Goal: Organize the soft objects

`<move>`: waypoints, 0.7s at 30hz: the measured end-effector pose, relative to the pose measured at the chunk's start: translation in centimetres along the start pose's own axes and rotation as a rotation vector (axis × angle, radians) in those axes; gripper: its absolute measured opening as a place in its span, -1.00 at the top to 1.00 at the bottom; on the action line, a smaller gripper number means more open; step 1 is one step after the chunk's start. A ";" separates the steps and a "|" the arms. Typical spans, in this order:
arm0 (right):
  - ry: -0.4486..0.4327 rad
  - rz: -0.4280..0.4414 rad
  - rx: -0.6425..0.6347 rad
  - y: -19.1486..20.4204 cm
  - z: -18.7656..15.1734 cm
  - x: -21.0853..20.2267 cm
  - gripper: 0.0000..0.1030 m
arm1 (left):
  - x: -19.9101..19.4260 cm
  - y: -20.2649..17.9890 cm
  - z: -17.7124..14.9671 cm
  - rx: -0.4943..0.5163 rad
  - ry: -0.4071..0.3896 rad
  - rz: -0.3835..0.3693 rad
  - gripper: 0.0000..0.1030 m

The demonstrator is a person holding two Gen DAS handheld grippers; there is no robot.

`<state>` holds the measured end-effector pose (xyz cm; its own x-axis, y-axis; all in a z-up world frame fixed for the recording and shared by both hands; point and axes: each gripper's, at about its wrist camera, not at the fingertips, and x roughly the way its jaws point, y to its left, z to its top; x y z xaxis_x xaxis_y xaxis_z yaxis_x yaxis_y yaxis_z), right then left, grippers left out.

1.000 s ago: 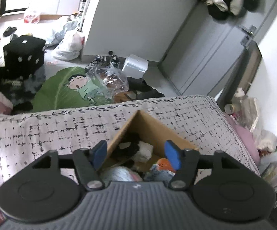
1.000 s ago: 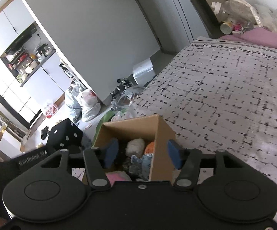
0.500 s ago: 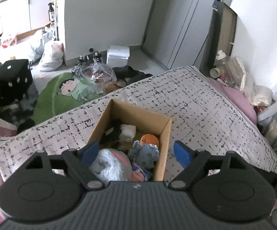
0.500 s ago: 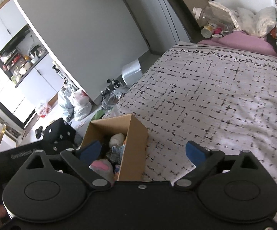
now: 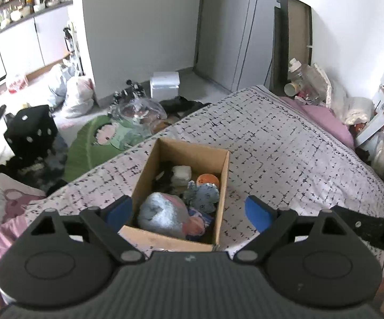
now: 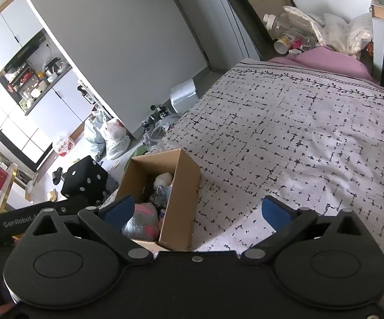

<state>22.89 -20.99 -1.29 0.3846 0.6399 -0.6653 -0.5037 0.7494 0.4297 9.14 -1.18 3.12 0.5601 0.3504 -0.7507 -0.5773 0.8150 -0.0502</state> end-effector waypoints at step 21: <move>0.013 -0.089 -0.103 1.1 -1.6 -4.3 -1.00 | -3.6 -0.6 -2.6 0.061 0.000 0.006 -0.77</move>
<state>19.48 -23.19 1.01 0.4220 0.5690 -0.7058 -0.5452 0.7813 0.3039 5.92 -4.12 4.11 0.5562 0.3557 -0.7511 -0.5437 0.8393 -0.0052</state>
